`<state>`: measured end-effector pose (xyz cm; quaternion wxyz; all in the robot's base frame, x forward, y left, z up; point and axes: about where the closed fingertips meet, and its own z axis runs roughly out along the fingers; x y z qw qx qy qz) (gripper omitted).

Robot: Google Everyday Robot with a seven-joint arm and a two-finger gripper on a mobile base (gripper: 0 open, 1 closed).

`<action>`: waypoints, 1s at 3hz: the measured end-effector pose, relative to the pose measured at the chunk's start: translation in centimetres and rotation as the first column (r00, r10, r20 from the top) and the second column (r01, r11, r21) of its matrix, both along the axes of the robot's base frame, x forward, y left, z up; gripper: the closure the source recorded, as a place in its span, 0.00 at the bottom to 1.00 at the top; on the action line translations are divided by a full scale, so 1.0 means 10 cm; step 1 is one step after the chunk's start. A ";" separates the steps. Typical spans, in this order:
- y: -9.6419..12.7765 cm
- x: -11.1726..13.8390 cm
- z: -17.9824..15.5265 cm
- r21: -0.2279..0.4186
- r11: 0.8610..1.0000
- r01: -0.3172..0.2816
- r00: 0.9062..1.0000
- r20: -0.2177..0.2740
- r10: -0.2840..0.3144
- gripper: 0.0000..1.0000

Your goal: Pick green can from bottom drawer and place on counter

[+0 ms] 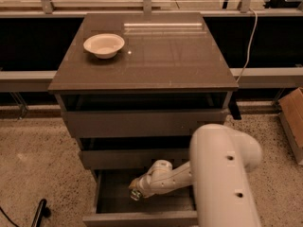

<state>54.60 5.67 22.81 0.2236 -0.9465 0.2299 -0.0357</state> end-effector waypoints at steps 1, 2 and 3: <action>0.15 -0.15 0.60 0.196 0.976 -0.094 0.988 0.140 0.067 1.00; 0.07 -0.43 1.18 0.338 0.918 -0.209 0.948 0.301 0.105 1.00; -0.14 -0.75 1.69 0.422 0.856 -0.298 0.894 0.437 0.096 1.00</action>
Offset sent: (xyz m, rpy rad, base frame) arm -0.0890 -0.0339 0.2045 0.6186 -0.4902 0.2252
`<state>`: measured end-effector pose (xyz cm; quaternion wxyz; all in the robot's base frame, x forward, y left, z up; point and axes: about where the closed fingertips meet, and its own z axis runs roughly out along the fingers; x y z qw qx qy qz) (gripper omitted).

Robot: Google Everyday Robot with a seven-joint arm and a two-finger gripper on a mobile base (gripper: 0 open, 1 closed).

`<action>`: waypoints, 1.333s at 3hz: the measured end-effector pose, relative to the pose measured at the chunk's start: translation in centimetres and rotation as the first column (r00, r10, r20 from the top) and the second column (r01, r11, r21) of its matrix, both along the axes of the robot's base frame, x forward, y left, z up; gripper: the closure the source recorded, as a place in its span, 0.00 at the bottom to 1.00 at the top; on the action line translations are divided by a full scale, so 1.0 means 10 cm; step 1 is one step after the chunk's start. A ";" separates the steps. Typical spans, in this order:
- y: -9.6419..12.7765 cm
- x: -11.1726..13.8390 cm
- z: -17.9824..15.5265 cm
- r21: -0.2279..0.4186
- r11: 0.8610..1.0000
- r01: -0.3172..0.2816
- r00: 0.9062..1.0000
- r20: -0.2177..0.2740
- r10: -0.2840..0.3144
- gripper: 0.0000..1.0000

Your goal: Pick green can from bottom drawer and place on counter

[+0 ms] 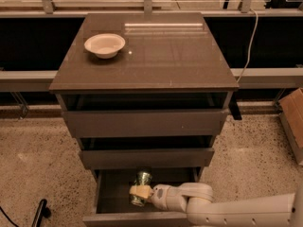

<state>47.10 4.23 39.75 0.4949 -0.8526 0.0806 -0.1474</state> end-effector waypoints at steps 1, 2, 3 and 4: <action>-0.21 -0.16 0.32 0.069 0.997 -0.014 0.998 0.058 0.010 1.00; -0.46 -0.11 0.69 0.099 0.994 -0.050 0.995 0.090 0.041 1.00; -0.71 -0.04 1.13 0.068 0.996 -0.057 0.994 0.092 0.050 1.00; -1.07 -0.08 1.82 0.011 0.999 -0.051 0.989 0.142 0.049 1.00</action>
Offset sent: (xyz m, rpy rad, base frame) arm 0.0020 -0.0909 0.1132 0.1185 -0.0727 0.0790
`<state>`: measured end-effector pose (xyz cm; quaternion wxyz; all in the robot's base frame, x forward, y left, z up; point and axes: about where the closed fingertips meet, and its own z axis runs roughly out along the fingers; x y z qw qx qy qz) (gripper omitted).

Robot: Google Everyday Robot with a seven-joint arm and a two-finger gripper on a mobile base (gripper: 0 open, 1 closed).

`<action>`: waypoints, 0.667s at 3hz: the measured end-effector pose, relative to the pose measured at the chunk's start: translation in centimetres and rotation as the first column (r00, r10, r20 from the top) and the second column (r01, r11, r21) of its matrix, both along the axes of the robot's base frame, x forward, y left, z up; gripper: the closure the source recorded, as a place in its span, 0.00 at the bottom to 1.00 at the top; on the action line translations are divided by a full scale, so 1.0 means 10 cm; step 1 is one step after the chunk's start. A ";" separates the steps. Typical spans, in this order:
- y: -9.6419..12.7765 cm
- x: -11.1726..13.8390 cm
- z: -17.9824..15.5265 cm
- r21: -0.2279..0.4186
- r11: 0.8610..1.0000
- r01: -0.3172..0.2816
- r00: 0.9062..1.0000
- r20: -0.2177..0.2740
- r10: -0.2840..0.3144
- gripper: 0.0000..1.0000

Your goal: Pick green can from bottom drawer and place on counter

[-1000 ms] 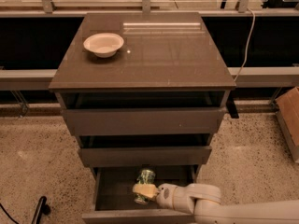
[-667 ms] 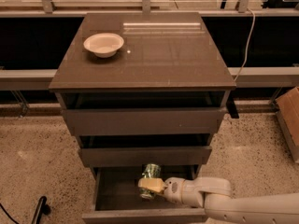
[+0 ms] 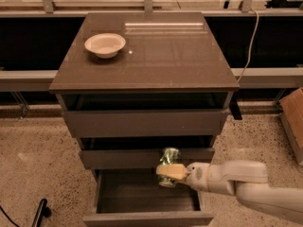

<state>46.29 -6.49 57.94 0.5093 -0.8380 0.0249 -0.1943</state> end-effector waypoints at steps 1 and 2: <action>-0.29 -0.06 0.47 -0.017 1.000 0.007 1.000 0.029 -0.006 1.00; -0.59 0.24 0.93 -0.072 0.995 0.068 0.998 0.021 -0.067 1.00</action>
Offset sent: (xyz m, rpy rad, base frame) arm 0.0452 -0.0877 0.1243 -0.1002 0.0318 -0.1341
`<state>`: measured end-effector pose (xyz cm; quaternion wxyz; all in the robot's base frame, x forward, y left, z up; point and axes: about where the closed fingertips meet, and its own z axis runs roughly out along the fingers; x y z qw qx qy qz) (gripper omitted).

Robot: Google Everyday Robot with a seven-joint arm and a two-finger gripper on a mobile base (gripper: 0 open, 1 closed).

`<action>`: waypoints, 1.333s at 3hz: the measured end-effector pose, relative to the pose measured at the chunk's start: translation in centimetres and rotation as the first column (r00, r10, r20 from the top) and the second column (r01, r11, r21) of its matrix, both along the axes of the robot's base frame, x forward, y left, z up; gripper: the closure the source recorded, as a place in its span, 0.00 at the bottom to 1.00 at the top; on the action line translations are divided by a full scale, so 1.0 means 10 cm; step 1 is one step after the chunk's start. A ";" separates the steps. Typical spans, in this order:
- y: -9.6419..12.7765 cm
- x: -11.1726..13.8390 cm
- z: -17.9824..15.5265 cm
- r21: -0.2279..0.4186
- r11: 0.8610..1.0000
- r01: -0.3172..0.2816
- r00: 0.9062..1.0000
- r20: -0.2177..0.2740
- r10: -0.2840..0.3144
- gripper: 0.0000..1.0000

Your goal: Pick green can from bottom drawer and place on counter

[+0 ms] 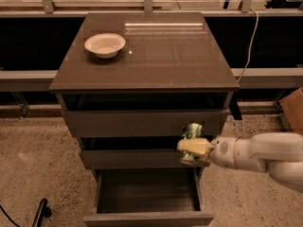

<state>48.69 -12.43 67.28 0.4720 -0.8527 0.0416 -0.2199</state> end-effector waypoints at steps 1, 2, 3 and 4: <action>-0.15 0.33 0.42 -0.047 0.998 0.052 0.998 -0.019 -0.053 1.00; -0.41 0.65 0.82 0.004 0.996 0.084 0.996 -0.032 -0.083 1.00; -0.41 0.65 0.82 0.004 0.997 0.083 0.996 -0.032 -0.083 1.00; -0.39 0.65 0.89 0.027 0.996 0.080 0.997 -0.019 -0.079 1.00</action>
Offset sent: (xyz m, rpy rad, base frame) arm 0.0968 -0.0742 0.1091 0.0898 0.0869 -0.1011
